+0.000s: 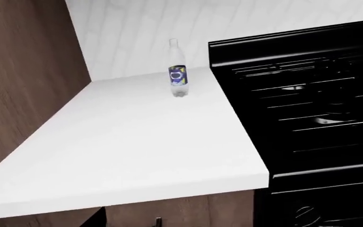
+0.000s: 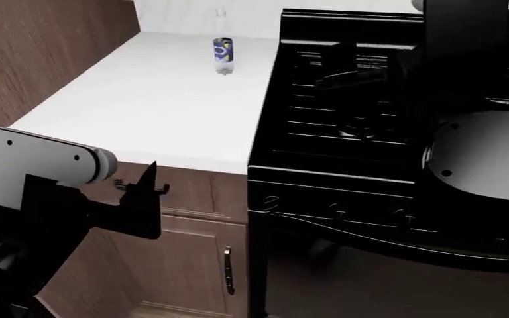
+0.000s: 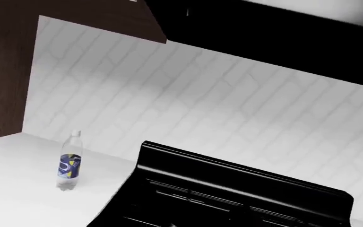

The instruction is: Move the drinks to the dining counter.

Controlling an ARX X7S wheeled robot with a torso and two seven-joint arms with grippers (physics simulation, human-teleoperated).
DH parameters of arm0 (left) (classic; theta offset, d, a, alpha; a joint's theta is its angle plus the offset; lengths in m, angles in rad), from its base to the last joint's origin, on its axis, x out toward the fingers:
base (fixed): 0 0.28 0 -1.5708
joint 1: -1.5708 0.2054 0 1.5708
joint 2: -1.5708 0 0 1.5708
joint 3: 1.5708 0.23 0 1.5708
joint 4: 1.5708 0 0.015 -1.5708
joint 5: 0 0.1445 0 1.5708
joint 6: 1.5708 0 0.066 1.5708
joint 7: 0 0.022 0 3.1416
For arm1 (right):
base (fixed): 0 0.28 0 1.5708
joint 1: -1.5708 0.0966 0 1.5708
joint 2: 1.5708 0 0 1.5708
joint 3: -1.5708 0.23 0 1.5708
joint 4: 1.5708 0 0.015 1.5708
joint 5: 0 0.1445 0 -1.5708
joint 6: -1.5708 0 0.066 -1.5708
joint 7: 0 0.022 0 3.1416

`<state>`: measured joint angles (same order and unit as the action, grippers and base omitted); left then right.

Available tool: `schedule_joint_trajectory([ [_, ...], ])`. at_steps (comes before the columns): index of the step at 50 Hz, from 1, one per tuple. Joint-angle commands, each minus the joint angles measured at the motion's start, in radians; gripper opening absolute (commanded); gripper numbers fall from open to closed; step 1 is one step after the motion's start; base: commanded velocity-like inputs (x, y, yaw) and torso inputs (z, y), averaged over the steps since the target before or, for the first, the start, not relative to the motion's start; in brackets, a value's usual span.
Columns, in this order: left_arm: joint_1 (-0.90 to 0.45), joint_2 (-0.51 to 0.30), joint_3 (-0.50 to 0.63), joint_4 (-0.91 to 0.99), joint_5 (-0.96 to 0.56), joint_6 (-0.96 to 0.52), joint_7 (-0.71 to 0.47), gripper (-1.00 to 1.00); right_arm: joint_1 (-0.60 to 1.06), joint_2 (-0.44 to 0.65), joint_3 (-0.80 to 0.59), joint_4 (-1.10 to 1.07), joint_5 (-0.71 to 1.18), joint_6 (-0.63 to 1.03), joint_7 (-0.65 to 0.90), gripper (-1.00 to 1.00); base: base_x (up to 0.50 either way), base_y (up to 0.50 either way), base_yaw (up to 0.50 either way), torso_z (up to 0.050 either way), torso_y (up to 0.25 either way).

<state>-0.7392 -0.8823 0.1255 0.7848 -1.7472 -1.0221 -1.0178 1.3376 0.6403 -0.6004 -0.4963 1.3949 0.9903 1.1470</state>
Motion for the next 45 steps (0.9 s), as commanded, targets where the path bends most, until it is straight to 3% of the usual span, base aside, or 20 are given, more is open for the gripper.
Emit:
schedule_joint_trajectory([
  [1, 0.009, -0.004, -0.002, 0.002, 0.009, 0.005, 0.007, 1.0, 0.013, -0.005, -0.016, 0.007, -0.001, 0.018, 0.011, 1.0, -0.08, 0.49, 0.0, 0.0, 0.0],
  [7, 0.023, -0.006, -0.007, 0.003, 0.019, 0.009, 0.016, 1.0, 0.01, -0.005, -0.012, 0.003, -0.008, 0.007, 0.012, 1.0, -0.08, 0.49, 0.0, 0.0, 0.0],
  [13, 0.024, -0.006, -0.005, 0.002, 0.022, 0.011, 0.017, 1.0, -0.003, 0.001, 0.006, -0.008, -0.005, -0.021, 0.0, 1.0, 0.0, 0.0, 0.32, 0.0, 0.0],
  [29, 0.031, -0.011, -0.002, 0.007, 0.024, 0.016, 0.017, 1.0, -0.016, 0.004, 0.008, -0.009, -0.011, -0.033, 0.005, 1.0, -0.1, -0.01, -0.48, 0.0, 0.0],
  [35, 0.028, -0.015, -0.002, 0.009, 0.018, 0.019, 0.014, 1.0, -0.007, -0.001, 0.0, 0.001, 0.007, -0.02, 0.009, 1.0, 0.01, 0.0, 0.0, 0.0, 0.0],
  [45, 0.026, -0.011, 0.002, 0.002, 0.029, 0.019, 0.027, 1.0, 0.006, -0.009, -0.005, 0.016, 0.015, -0.015, 0.004, 1.0, 0.49, 0.12, 0.0, 0.0, 0.0],
])
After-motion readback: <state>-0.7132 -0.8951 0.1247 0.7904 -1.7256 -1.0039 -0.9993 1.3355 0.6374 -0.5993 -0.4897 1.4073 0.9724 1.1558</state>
